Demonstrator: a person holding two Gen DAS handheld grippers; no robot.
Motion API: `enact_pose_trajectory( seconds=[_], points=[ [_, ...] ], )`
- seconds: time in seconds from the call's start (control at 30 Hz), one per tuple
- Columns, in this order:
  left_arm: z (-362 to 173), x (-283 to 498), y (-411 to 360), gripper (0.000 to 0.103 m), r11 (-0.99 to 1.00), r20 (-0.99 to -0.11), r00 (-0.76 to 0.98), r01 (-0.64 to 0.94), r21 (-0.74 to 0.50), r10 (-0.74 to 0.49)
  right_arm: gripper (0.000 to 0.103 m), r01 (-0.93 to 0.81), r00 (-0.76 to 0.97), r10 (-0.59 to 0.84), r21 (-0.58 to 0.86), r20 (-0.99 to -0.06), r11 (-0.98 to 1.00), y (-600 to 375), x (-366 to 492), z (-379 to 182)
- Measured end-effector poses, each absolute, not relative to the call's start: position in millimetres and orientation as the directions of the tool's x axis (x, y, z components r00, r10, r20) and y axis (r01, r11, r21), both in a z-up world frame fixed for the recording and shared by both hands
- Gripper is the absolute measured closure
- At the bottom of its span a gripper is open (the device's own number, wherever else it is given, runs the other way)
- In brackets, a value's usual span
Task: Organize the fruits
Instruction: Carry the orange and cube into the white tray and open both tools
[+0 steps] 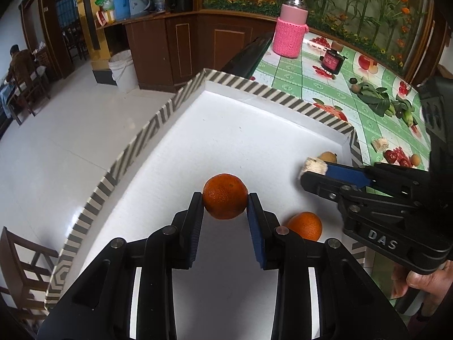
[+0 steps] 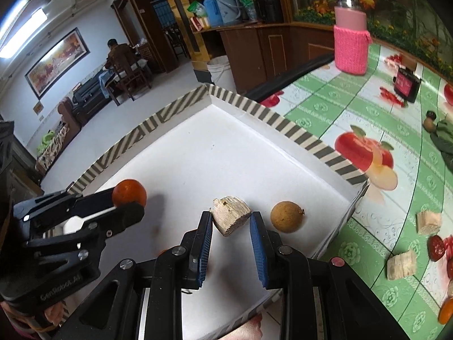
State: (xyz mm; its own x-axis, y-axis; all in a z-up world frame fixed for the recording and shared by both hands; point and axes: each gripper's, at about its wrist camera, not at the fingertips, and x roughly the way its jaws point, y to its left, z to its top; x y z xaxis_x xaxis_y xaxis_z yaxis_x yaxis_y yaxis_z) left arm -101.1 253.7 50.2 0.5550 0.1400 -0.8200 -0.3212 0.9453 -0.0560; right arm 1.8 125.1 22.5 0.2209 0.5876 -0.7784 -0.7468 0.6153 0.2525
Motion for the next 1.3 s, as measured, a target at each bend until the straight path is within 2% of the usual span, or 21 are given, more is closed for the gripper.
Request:
enact_pose_trajectory(
  seconds=[0.3, 0.37, 0.53, 0.77, 0.83, 0.87, 1.3],
  points=[
    [44.9, -98.3, 251.2, 0.072, 0.949, -0.840, 0.536, -0.301, -0.097, 0.085, 0.075, -0.738, 0.239, 0.585, 0.247, -0.775, 0.628, 116.9, -2.0, 28.4],
    [45.8, -99.5, 250.6, 0.068, 0.947, -0.838, 0.541, -0.302, -0.105, 0.079, 0.075, -0.732, 0.248, 0.599, 0.258, -0.761, 0.631, 107.0, -4.9, 34.1],
    [59.5, -104.4, 238.3, 0.068, 0.950, -0.802, 0.579, -0.309, -0.050, 0.146, 0.075, -0.707, 0.285, 0.626, 0.282, -0.726, 0.649, 75.9, -15.4, 48.7],
    [77.9, -105.7, 200.9, 0.067, 0.966, -0.748, 0.642, -0.259, -0.008, 0.166, 0.075, -0.648, 0.366, 0.623, 0.291, -0.692, 0.704, 16.7, -27.0, 59.6],
    [80.4, -103.2, 186.4, 0.054, 0.972, -0.738, 0.657, -0.235, -0.009, 0.152, 0.075, -0.626, 0.384, 0.612, 0.292, -0.691, 0.723, 1.1, -29.1, 59.2],
    [81.1, -101.4, 180.1, 0.052, 0.974, -0.735, 0.663, -0.225, -0.012, 0.144, 0.075, -0.613, 0.396, 0.603, 0.289, -0.693, 0.735, -8.0, -29.5, 59.0],
    [73.7, -74.7, 86.5, 0.052, 0.997, -0.756, 0.654, -0.040, -0.070, -0.027, 0.073, -0.401, 0.529, 0.472, 0.282, -0.705, 0.871, -149.0, -32.4, 45.9]
  ],
)
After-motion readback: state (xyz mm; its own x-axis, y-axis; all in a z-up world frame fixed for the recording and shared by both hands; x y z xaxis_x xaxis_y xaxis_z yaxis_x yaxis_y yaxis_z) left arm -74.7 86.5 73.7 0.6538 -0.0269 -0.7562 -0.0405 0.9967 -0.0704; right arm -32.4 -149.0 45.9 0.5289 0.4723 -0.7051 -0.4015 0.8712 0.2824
